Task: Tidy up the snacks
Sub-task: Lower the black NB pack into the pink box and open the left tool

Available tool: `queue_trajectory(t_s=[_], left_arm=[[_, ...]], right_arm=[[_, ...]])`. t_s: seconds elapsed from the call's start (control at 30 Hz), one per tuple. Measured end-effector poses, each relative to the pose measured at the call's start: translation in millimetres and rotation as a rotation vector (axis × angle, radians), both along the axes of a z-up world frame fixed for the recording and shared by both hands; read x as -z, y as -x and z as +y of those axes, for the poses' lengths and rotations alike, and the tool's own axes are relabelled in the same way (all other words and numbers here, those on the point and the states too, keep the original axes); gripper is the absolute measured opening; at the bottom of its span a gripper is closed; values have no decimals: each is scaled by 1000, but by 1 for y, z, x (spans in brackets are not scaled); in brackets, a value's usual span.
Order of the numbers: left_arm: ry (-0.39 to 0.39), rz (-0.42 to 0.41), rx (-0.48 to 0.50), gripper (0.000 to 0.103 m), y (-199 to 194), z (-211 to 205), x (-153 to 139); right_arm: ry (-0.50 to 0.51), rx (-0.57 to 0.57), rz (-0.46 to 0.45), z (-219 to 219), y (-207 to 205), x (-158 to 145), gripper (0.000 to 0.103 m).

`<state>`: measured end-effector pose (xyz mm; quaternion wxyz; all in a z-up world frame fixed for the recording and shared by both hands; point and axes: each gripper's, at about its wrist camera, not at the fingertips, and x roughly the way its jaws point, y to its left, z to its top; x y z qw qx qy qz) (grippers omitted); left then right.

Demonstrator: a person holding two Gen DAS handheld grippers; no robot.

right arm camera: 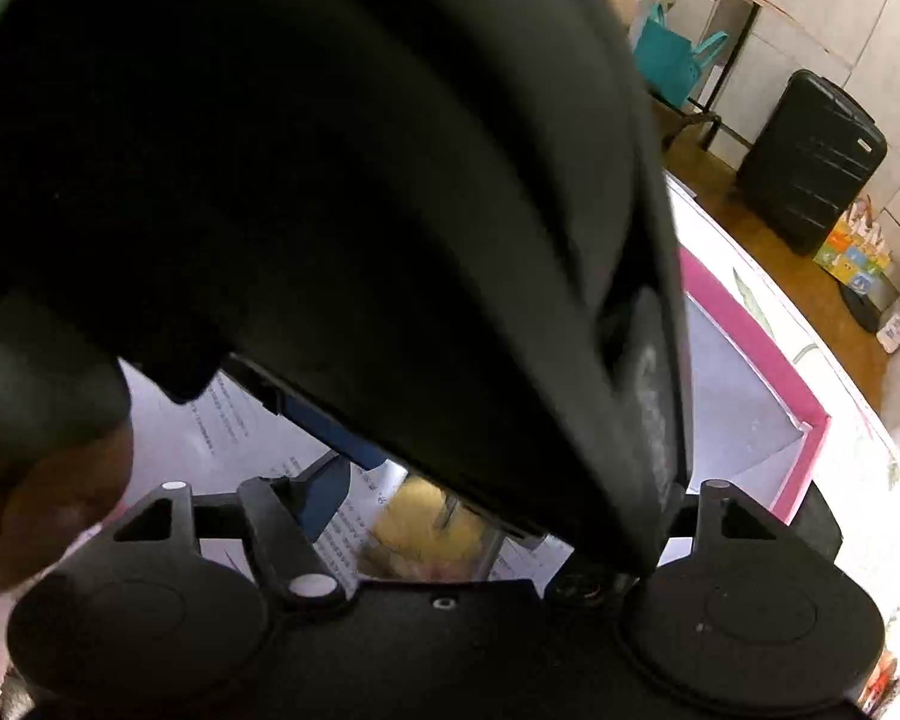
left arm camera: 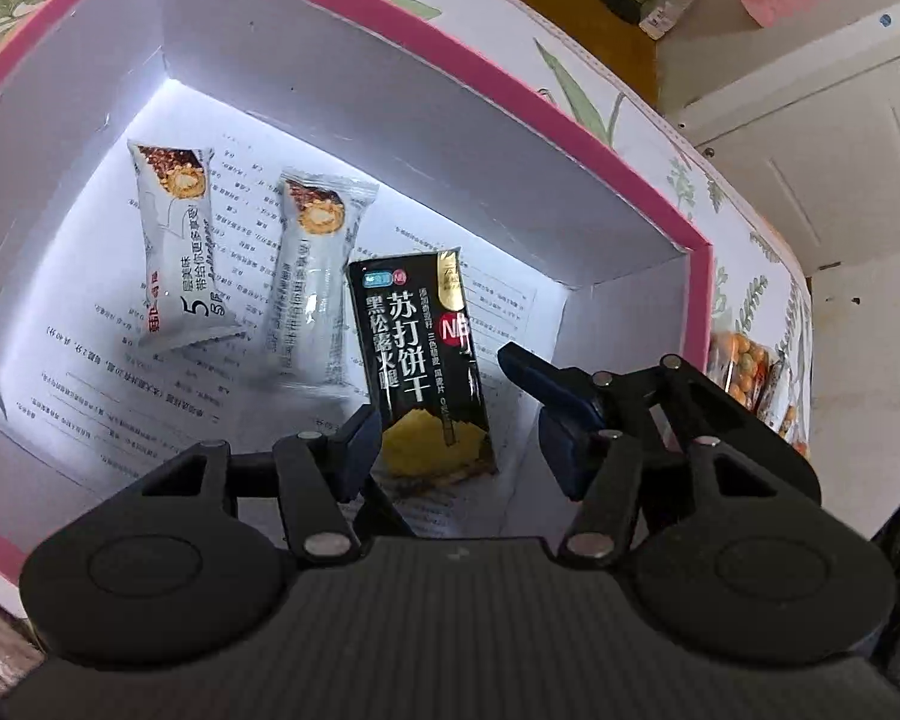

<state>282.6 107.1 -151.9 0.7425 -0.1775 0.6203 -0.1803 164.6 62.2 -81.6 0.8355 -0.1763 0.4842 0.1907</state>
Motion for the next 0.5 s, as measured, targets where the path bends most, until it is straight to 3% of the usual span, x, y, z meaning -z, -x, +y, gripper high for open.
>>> queue_trajectory(t_s=[0.13, 0.27, 0.4, 0.43, 0.5], left_arm=[[-19, -66, 29, 59, 13, -4, -22], [-80, -174, 87, 61, 36, -10, -62], [-120, -230, 155, 64, 58, -14, -99], [-150, -248, 172, 64, 65, -17, -108], [-204, -275, 198, 65, 76, -22, -122]], right_arm=[[-19, 25, -21, -9, -10, -15, 79], [-79, 27, -46, -19, 16, -49, 81], [-122, 20, -63, -29, 47, -80, 81], [-133, 19, -67, -55, 50, -96, 81], [-161, 33, -57, -65, 66, -109, 81]])
